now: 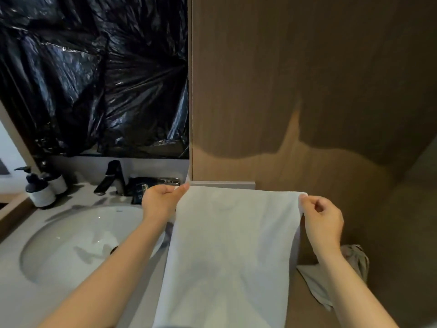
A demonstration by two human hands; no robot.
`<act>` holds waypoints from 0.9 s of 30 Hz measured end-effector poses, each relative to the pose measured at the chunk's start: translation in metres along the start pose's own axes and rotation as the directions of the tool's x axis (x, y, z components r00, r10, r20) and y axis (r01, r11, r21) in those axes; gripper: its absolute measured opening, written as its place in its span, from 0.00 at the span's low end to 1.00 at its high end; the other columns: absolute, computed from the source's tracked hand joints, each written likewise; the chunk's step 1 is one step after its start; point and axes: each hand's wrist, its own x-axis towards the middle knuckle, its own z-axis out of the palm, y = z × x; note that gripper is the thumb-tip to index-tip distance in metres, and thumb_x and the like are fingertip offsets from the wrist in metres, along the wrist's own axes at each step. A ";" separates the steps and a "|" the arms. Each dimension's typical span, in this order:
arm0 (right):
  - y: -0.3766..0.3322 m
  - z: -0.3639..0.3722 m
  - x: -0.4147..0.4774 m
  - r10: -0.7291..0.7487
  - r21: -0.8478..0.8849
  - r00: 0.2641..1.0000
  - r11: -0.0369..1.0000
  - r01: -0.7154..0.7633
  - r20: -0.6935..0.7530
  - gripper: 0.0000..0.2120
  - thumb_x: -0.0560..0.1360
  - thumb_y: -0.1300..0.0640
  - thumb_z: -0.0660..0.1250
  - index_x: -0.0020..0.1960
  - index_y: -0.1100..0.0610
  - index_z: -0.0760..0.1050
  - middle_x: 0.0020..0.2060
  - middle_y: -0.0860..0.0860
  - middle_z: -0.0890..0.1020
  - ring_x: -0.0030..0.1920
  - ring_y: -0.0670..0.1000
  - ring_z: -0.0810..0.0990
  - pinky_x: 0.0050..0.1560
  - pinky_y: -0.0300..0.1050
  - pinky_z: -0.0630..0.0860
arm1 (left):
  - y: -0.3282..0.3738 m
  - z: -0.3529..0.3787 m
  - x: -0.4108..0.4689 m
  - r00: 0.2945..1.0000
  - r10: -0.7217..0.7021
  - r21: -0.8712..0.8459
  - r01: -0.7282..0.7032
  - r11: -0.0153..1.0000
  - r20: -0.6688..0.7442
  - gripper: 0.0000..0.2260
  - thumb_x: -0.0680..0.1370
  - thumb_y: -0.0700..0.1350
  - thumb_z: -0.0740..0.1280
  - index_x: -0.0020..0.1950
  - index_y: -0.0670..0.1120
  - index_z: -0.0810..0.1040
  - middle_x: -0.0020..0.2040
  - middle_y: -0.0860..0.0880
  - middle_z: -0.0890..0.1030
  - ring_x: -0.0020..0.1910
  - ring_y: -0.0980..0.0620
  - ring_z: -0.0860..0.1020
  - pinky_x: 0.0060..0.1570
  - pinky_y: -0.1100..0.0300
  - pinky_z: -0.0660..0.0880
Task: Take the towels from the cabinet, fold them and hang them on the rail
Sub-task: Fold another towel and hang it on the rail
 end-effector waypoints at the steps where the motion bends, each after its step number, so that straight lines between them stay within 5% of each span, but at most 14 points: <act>1: -0.003 0.000 -0.005 -0.015 0.015 1.000 1.000 0.015 0.010 0.08 0.79 0.52 0.65 0.41 0.51 0.78 0.36 0.48 0.80 0.39 0.46 0.78 0.36 0.37 0.71 | 0.000 0.001 -0.003 1.000 -0.009 -0.016 0.009 1.000 0.013 0.14 0.72 0.53 0.74 0.35 0.43 0.84 0.34 0.45 0.84 0.38 0.44 0.83 0.49 0.48 0.80; 3: -0.007 0.002 -0.016 -0.042 0.052 0.999 0.998 0.040 0.033 0.08 0.78 0.52 0.66 0.41 0.50 0.78 0.33 0.46 0.80 0.36 0.44 0.78 0.34 0.36 0.71 | 0.001 0.002 -0.012 0.997 -0.045 -0.055 0.049 0.997 0.061 0.15 0.74 0.52 0.72 0.37 0.41 0.83 0.35 0.41 0.84 0.33 0.40 0.80 0.45 0.51 0.80; 7: -0.014 0.010 -0.045 -0.045 0.134 0.995 0.990 0.034 0.084 0.07 0.78 0.53 0.67 0.41 0.51 0.79 0.32 0.44 0.80 0.32 0.43 0.78 0.29 0.31 0.73 | 0.003 -0.004 -0.039 0.959 -0.113 -0.201 0.169 0.965 0.261 0.13 0.78 0.46 0.69 0.37 0.40 0.80 0.25 0.43 0.71 0.24 0.50 0.65 0.29 0.59 0.65; 11: -0.022 0.016 -0.076 -0.045 0.223 0.984 0.975 0.006 0.172 0.07 0.77 0.55 0.68 0.40 0.52 0.79 0.29 0.49 0.79 0.27 0.44 0.75 0.28 0.33 0.72 | 0.007 -0.004 -0.070 0.934 -0.086 -0.349 0.213 0.913 0.347 0.08 0.80 0.38 0.63 0.43 0.36 0.76 0.21 0.53 0.72 0.20 0.59 0.68 0.25 0.69 0.68; 14: -0.034 0.020 -0.096 -0.053 0.256 0.961 0.967 -0.019 0.272 0.07 0.76 0.55 0.69 0.40 0.52 0.79 0.29 0.53 0.79 0.28 0.48 0.75 0.29 0.38 0.73 | 0.013 0.000 -0.091 0.942 -0.044 -0.443 0.197 0.875 0.333 0.07 0.80 0.35 0.62 0.51 0.31 0.76 0.20 0.52 0.73 0.20 0.61 0.71 0.26 0.72 0.70; 22: -0.068 0.024 -0.117 -0.138 0.359 0.930 0.933 0.006 0.341 0.05 0.75 0.60 0.71 0.41 0.53 0.80 0.30 0.54 0.80 0.29 0.55 0.76 0.30 0.38 0.74 | 0.024 0.002 -0.120 0.936 0.075 -0.550 0.135 0.824 0.343 0.03 0.78 0.35 0.66 0.48 0.36 0.79 0.37 0.43 0.85 0.35 0.52 0.83 0.36 0.65 0.78; 27: -0.075 0.019 -0.120 -0.147 0.369 0.877 0.929 -0.037 0.458 0.04 0.75 0.59 0.69 0.45 0.53 0.82 0.34 0.51 0.84 0.31 0.48 0.81 0.34 0.36 0.77 | 0.027 -0.010 -0.125 0.926 0.096 -0.540 0.126 0.832 0.364 0.04 0.77 0.35 0.67 0.49 0.38 0.80 0.41 0.41 0.85 0.39 0.49 0.85 0.38 0.65 0.79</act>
